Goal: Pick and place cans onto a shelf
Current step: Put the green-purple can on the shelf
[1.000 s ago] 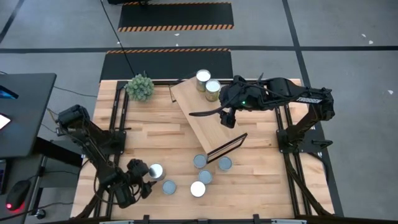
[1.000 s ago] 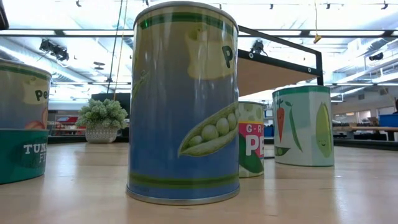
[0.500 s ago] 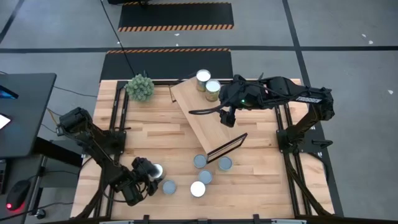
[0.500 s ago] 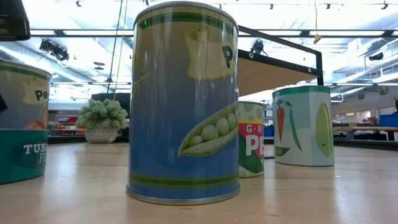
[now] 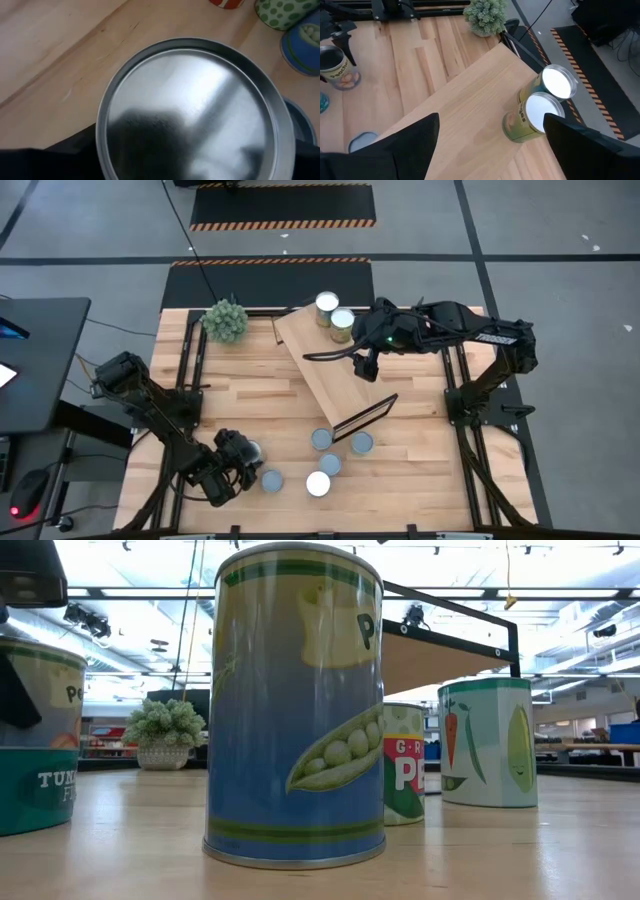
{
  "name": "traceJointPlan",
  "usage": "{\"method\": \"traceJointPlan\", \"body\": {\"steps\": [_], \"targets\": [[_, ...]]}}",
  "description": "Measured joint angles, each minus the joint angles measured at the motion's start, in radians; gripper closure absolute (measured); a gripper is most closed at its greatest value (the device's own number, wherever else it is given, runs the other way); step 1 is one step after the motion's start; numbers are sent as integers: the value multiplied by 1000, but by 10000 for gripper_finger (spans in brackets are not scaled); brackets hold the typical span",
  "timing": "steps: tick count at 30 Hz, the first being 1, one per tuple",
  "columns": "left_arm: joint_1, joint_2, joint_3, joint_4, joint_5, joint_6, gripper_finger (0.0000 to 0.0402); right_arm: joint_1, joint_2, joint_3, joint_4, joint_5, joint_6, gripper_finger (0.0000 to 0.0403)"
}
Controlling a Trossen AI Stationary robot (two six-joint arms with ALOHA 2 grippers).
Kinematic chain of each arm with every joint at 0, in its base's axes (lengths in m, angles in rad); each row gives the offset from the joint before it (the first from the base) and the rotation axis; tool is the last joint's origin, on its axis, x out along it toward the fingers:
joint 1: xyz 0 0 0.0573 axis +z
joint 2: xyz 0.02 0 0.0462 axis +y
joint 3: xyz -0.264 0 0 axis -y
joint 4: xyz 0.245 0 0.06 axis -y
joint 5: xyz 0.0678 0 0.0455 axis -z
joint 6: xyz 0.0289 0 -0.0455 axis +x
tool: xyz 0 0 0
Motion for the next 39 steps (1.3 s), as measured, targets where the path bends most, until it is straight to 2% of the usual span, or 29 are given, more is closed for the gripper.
{"method": "traceJointPlan", "body": {"steps": [10,14,17,23,31,39], "targets": [[20,-13,0,-30,16,63,77,-47,0,0,21,-3,0,37],[54,-46,-2,-47,24,129,78,-101,0,0,63,-82,0,37],[86,-76,-2,-54,21,196,78,-146,0,0,95,-134,-18,37],[160,-123,-2,-81,13,325,78,-222,0,0,183,-165,-101,37],[263,-199,-2,-182,-13,477,78,-304,1,0,233,-248,-102,37],[396,-310,-2,-187,-30,757,78,-332,1,0,233,-261,-125,37]]}}
